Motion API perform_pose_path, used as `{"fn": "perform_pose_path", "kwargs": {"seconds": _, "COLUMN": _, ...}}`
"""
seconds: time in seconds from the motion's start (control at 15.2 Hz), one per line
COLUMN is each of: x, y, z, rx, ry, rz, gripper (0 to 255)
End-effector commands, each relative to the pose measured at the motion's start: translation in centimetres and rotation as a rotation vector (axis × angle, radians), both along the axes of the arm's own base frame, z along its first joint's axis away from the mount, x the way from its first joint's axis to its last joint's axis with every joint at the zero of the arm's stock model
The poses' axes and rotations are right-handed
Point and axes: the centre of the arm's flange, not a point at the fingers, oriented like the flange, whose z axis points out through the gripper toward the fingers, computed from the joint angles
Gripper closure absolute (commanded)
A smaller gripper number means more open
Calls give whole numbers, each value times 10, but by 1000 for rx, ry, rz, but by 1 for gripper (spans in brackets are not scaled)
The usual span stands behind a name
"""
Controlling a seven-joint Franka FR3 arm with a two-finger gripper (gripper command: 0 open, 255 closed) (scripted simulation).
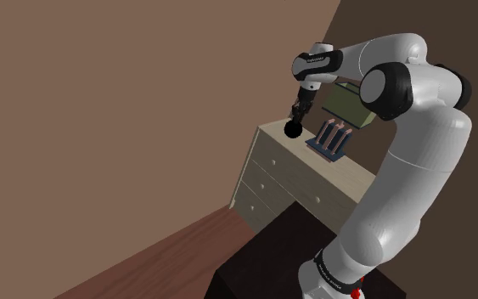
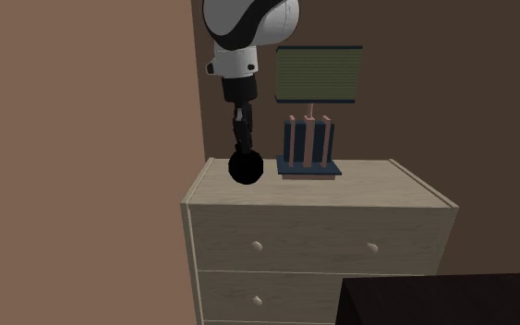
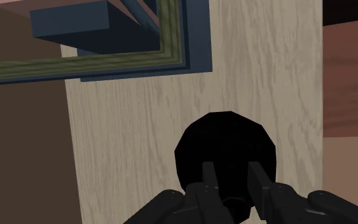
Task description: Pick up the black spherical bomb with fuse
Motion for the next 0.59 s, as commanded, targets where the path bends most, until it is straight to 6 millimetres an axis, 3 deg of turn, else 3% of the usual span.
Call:
{"fn": "perform_pose_path", "kwargs": {"seconds": 0.0, "x": 0, "y": 0, "z": 0, "rx": 0, "ry": 1, "rz": 0, "gripper": 255}}
{"fn": "perform_pose_path", "kwargs": {"seconds": 0.13, "x": 1, "y": 0, "z": 0, "rx": 0, "ry": 1, "rz": 0, "gripper": 255}}
{"fn": "perform_pose_path", "kwargs": {"seconds": 0.53, "x": 1, "y": 0, "z": 32, "rx": 0, "ry": 1, "rz": 0, "gripper": 255}}
